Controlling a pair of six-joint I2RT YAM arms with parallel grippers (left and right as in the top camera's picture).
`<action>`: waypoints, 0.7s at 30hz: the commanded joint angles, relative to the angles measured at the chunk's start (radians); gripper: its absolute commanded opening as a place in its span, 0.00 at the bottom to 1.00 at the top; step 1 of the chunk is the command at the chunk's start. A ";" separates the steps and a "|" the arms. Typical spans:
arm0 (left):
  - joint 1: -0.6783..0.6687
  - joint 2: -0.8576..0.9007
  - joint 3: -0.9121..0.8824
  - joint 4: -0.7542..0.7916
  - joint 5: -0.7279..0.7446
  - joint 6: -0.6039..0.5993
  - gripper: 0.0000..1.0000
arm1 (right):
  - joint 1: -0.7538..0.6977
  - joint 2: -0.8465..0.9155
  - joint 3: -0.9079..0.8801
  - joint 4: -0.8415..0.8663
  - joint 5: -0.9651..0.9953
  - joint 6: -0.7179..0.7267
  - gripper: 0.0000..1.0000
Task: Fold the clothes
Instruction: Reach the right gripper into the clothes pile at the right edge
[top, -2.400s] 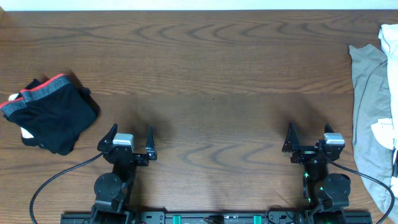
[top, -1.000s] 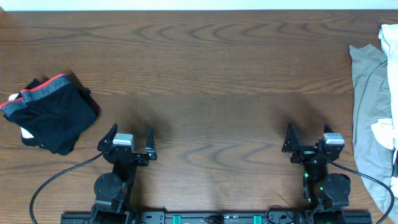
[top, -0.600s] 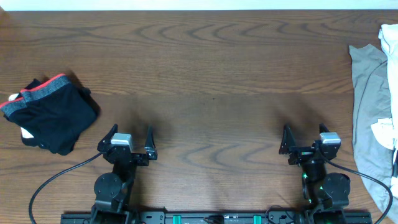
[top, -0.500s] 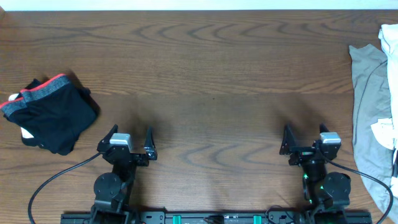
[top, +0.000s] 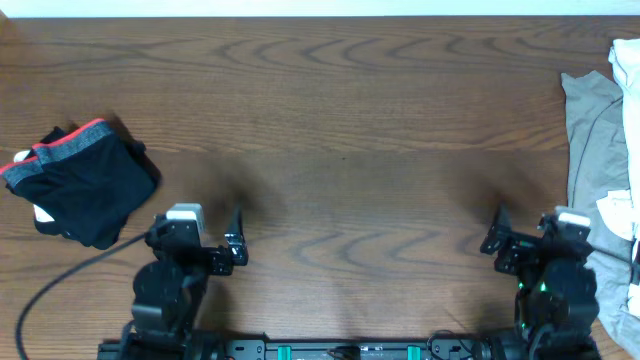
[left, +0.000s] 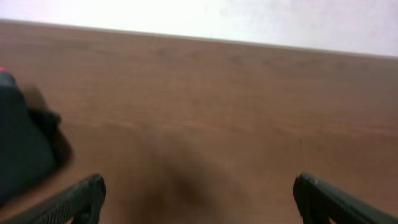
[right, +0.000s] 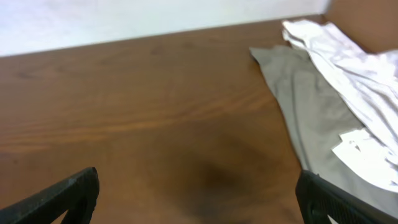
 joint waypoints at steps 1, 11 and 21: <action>-0.004 0.117 0.135 -0.081 0.011 -0.010 0.98 | -0.013 0.140 0.110 -0.052 0.047 0.030 0.99; -0.004 0.356 0.386 -0.319 0.041 -0.010 0.98 | -0.013 0.484 0.391 -0.184 -0.148 -0.011 0.99; -0.004 0.357 0.386 -0.316 0.040 -0.010 0.98 | -0.328 0.666 0.404 -0.102 0.094 0.059 0.99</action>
